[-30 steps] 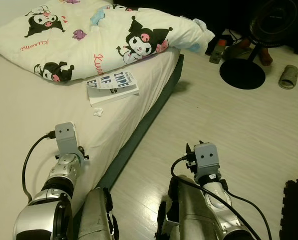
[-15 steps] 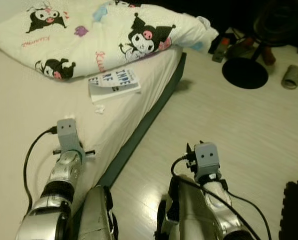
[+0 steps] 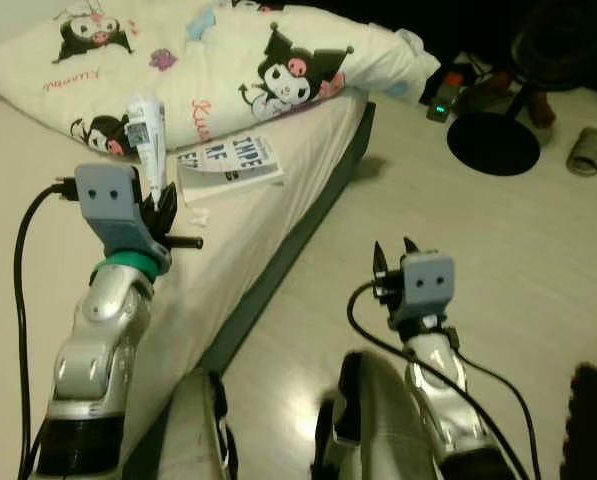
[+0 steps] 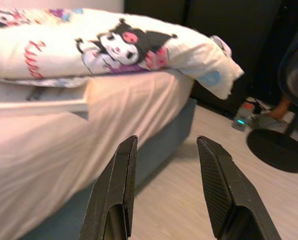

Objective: Clean up the room

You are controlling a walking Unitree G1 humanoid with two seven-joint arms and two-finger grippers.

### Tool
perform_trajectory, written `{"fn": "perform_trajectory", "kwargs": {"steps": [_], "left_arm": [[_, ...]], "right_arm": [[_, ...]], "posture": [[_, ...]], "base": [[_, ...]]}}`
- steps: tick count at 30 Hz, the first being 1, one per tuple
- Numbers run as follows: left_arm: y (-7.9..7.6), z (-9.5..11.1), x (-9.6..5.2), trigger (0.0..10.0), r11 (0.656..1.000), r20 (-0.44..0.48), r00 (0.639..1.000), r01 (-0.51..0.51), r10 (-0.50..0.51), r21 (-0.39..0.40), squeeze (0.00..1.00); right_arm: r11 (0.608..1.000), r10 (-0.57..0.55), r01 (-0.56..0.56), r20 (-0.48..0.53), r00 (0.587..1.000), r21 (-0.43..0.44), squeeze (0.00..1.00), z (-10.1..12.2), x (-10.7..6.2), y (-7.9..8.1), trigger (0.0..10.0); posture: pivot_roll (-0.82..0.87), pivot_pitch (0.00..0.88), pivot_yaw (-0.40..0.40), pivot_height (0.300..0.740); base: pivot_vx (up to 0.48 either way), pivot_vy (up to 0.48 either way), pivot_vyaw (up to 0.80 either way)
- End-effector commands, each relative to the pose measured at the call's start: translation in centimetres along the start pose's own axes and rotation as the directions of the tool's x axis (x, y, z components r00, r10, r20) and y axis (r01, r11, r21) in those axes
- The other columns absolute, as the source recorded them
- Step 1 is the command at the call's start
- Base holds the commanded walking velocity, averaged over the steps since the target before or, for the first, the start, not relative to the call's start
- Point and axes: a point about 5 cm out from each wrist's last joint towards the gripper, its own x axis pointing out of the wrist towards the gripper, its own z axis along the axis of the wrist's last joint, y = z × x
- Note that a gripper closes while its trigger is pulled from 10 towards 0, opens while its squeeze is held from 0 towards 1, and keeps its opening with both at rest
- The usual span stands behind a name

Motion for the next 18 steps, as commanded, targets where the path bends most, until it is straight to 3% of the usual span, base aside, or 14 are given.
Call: {"fn": "perform_trajectory", "kwargs": {"steps": [1,13,18], "left_arm": [[-0.3,-0.4,-0.1,10.0,1.0,-0.012,1.0,-0.005,0.005,0.003,0.0],[-1.7,-0.1,-0.3,10.0,0.999,-0.041,0.998,0.048,-0.048,-0.014,0.0],[-2.3,-0.6,-0.5,10.0,0.996,-0.088,0.993,0.071,-0.076,-0.06,0.0]], "right_arm": [[1.0,-0.009,0.009,-0.022,1.0,0.019,0.0,-0.3,-0.3,-0.1,10.0],[0.999,-0.015,0.017,-0.03,0.999,0.038,0.0,0.2,0.3,-0.2,10.0],[0.999,-0.015,0.016,-0.045,0.999,0.044,0.0,0.2,0.2,-0.2,10.0]], "posture": [[-0.03,0.097,0.011,0.6],[-0.04,0.071,0.016,0.619],[-0.04,0.063,0.014,0.639]], "base": [[0.0,0.0,0.0],[0.0,0.0,0.0],[0.0,0.0,0.0]]}}
